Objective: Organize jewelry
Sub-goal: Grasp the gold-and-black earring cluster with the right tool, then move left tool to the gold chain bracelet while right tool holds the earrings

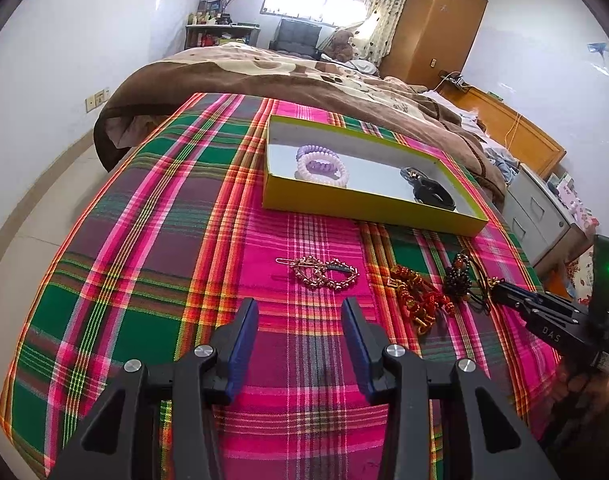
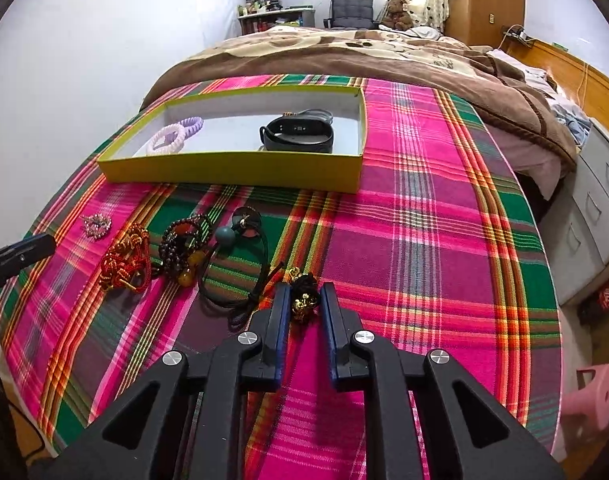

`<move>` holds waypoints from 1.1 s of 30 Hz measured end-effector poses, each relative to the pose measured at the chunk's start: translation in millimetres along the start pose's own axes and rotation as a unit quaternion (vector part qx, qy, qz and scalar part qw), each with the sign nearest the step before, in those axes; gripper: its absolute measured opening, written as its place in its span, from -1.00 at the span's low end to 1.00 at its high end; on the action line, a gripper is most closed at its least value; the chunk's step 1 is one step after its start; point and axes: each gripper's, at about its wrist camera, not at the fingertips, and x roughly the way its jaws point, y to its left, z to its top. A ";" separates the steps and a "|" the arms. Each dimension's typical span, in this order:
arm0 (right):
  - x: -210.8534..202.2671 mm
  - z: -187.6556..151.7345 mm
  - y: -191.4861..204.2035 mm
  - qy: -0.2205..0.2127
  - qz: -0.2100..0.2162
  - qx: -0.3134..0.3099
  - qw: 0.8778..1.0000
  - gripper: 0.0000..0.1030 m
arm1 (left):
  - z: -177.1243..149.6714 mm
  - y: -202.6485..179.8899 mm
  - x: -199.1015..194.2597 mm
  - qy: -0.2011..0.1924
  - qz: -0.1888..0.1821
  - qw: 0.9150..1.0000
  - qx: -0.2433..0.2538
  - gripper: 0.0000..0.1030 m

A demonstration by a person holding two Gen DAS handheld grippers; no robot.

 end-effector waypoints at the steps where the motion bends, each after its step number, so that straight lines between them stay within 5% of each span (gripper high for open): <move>1: -2.4 -0.3 -1.6 -0.006 0.000 0.005 1.000 -0.71 | 0.0 -0.3 1.0 0.001 0.000 1.000 0.001 -0.17; 8: -12.5 -1.2 -10.5 -0.022 0.015 0.029 0.999 -0.71 | 4.0 -6.1 12.5 0.008 -0.010 1.000 0.018 -0.17; 21: -23.7 4.2 -7.1 -0.040 0.034 0.027 0.998 -0.71 | 24.5 -11.6 42.8 0.021 0.030 0.998 0.051 -0.06; 33: -22.1 3.1 -6.4 -0.036 0.037 0.028 0.998 -0.71 | 10.7 -36.0 39.7 0.042 -0.047 0.992 0.106 -0.06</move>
